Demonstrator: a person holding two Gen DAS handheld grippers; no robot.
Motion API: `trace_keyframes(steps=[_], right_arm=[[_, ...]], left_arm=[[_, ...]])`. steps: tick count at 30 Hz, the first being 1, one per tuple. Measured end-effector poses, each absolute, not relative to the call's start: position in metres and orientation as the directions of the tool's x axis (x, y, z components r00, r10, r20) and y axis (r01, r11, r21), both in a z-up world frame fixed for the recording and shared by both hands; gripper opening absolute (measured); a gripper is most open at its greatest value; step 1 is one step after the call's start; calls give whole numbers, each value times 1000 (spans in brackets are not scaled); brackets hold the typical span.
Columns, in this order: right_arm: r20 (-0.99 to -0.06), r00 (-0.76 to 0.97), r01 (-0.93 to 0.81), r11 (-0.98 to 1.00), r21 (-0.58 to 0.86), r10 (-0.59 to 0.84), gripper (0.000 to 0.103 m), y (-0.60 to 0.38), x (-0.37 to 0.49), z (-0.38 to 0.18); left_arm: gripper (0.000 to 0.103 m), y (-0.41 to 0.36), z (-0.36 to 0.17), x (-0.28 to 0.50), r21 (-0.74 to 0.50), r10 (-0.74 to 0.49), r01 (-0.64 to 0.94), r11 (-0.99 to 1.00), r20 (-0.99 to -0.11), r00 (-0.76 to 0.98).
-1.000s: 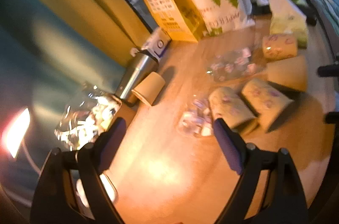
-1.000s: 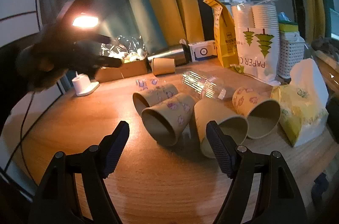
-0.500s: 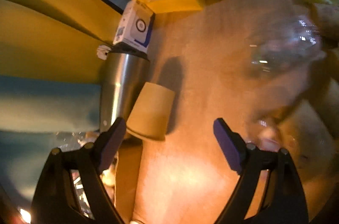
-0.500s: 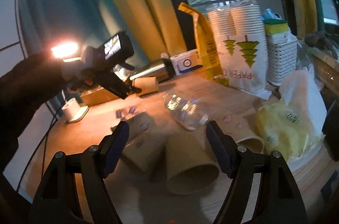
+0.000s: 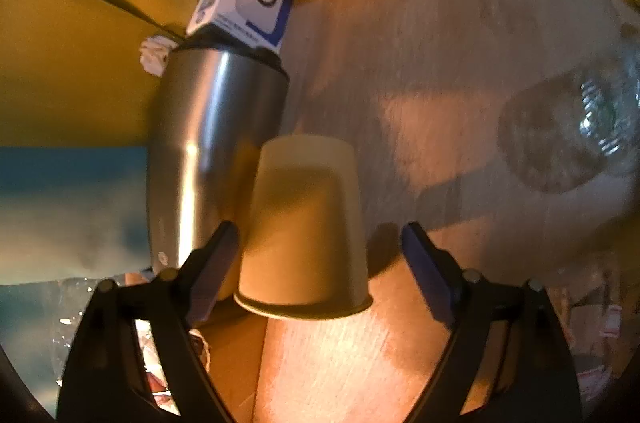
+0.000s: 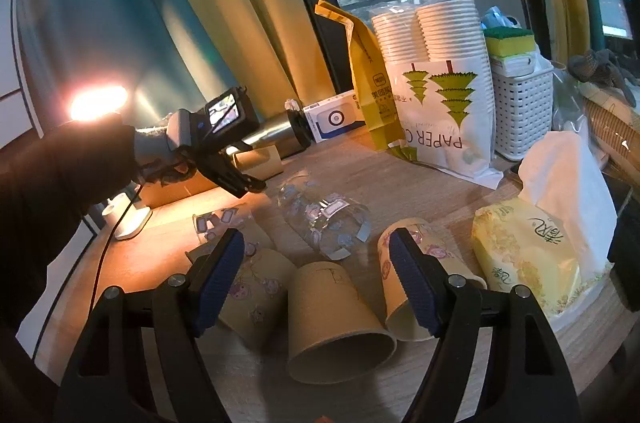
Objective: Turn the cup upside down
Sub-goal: 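Reach the left gripper down to the upright tan cup and close on it, then lift the tan cup with the left gripper and turn it rim-up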
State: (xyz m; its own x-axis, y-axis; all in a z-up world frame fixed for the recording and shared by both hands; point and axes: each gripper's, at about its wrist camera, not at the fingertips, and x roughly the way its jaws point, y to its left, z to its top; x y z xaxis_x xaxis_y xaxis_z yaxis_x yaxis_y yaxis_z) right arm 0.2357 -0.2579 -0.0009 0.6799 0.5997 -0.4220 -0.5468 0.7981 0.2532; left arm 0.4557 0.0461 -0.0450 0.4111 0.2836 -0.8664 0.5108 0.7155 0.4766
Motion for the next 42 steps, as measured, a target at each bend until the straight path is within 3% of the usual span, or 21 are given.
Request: trace_keyframes(steps=[2,9,15,25,36,38,42], right_arm=[[-423,680,-546,799,253,598,78,-257,236,-1],[-424,687,-544,804,239,590,78,-254,230,1],[-407,693,-554,801,226,595,78,-247,212,7],[-374,692,-591,782,198,618,78,-229,158,17],[-341,656,-645,735,211,673,78,-219,102,25],[-326,658,-649,731,212,679,78,-221,91,29],[-308,624,-676,694,248,718,78,-221,78,34]], left_arm=[[64,49,-50,458,485,296,506,713,-863,411],[63,54,-42,450,491,271,459,740,-843,465],[63,54,12,413,437,159,363,823,-790,592],[63,16,103,249,295,-41,241,925,-550,834],[63,-36,81,83,166,-61,125,978,-348,936],[63,-40,79,52,91,-73,105,990,-309,948],[63,-51,65,17,65,-95,116,991,-273,957]])
